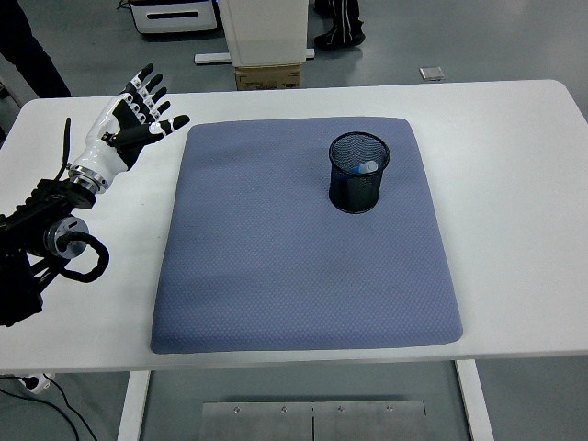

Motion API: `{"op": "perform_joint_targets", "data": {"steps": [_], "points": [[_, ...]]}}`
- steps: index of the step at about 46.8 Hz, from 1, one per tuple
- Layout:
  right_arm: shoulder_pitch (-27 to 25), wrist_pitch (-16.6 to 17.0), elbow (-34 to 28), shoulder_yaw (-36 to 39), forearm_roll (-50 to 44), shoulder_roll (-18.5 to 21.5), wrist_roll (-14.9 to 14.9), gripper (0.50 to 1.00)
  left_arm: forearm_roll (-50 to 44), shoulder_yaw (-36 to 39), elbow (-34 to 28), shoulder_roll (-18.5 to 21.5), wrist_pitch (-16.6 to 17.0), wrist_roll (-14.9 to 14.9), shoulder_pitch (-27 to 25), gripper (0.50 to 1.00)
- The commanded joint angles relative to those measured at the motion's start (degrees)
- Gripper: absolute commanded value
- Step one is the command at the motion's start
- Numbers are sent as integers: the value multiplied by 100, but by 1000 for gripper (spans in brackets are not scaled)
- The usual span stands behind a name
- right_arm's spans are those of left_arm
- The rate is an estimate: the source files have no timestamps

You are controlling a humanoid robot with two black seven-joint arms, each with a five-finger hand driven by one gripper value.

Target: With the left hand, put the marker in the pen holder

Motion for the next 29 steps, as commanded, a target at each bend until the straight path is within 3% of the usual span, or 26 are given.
{"op": "perform_joint_targets", "data": {"steps": [1,6,29], "points": [[1,0,1,0,0,0,0,1000,4,-151,7,-1,-2,-36,149,1000],[1,8,1,0,0,0,0,1000,12,-177,-2,-1,-2,-159,263,1000],[-7,8,1,0,0,0,-18,1000,12,-178,-2,-37,16,-176,325,1000]]}}
